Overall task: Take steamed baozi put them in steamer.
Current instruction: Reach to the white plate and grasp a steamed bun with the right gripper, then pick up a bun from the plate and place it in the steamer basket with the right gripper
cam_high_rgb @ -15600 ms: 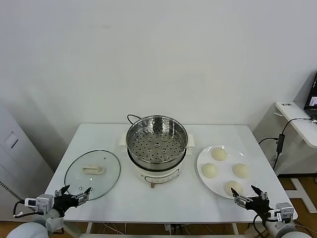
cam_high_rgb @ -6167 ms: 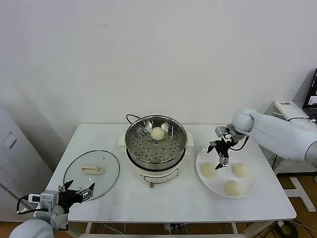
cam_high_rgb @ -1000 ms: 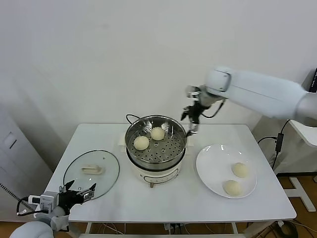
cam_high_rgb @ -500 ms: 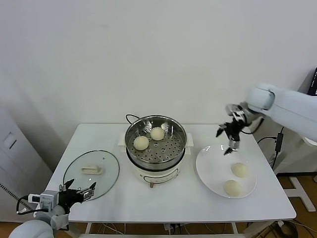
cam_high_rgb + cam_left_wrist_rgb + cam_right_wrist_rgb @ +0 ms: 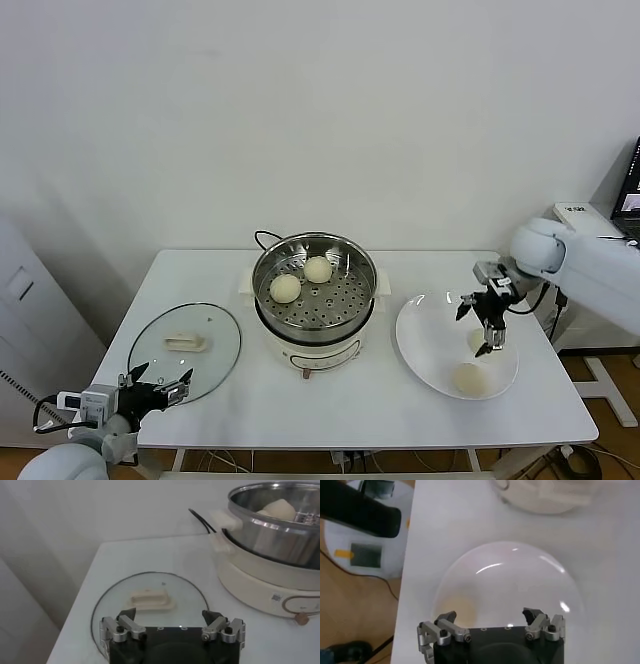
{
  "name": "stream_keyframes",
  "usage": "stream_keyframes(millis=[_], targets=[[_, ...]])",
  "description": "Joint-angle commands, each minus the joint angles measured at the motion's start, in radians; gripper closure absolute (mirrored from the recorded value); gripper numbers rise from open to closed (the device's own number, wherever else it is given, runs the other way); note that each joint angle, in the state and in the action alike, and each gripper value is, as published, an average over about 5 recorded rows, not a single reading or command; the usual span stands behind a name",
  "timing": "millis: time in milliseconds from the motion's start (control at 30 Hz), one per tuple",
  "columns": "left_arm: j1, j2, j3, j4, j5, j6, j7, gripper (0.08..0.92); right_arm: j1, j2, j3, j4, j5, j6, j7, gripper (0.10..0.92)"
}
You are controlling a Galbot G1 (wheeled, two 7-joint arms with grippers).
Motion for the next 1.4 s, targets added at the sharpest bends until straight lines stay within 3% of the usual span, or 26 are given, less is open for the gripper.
stream_keyframes(millis=[33, 633, 867, 1133, 1400], targets=[[0.001, 0.001, 0.001, 0.001, 0.000, 0.001, 0.000, 0.177, -0.216, -0.027, 0.149, -0.008, -0.102, 0.021, -0.007, 0.203], [0.001, -0.006, 0.002, 0.009, 0.002, 0.002, 0.000, 0.177, -0.294, 0.010, 0.223, -0.053, -0.162, 0.017, -0.011, 0.228], [0.002, -0.008, 0.003, 0.005, 0.007, 0.002, -0.001, 0.177, -0.309, 0.028, 0.241, -0.079, -0.167, 0.003, -0.013, 0.349], [0.000, -0.007, 0.003, -0.004, 0.007, 0.006, -0.003, 0.177, -0.291, 0.020, 0.234, -0.079, -0.145, -0.016, -0.046, 0.541], [-0.003, -0.007, 0.006, -0.003, 0.006, 0.007, -0.004, 0.177, -0.151, 0.002, 0.153, -0.057, -0.103, -0.008, -0.055, 0.600]])
